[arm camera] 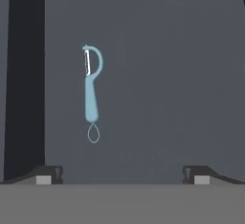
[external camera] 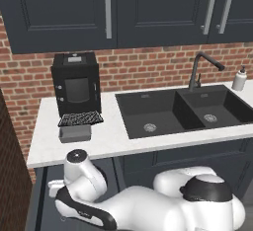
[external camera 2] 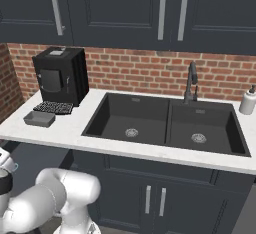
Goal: Pick the peeler from the drawer and place it on the counter.
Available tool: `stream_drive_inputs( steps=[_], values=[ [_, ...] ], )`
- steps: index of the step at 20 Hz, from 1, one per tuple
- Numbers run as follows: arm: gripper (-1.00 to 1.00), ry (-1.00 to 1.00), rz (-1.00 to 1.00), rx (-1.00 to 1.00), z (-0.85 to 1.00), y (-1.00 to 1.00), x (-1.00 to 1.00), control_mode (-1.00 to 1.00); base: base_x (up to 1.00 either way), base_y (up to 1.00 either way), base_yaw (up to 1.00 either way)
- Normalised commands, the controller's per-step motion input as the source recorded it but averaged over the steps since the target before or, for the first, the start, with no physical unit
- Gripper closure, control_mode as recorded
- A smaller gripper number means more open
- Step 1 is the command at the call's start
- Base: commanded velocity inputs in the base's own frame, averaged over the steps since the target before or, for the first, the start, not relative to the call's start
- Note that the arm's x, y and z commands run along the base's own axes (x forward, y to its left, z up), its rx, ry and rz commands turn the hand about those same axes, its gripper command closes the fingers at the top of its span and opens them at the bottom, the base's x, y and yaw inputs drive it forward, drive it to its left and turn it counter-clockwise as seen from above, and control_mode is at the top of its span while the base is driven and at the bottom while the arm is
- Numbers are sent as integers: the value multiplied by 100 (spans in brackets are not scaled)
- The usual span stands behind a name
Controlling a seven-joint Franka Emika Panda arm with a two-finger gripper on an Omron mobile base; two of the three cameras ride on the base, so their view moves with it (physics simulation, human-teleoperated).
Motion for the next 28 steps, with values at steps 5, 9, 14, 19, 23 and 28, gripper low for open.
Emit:
stream_drive_inputs(
  steps=[5,9,14,19,23,28],
  values=[
    [-100,0,0,-3,-50,34,26,-100,0,0,0],
    [-100,0,0,-5,-59,43,23,-100,0,0,0],
    [-100,0,0,-1,-29,39,30,-100,0,0,0],
    [-100,0,0,0,-1,18,34,-100,0,0,0],
    [-100,0,1,0,-21,3,16,-100,0,0,0],
    [-100,0,2,0,-46,0,1,-100,0,0,0]
  ],
)
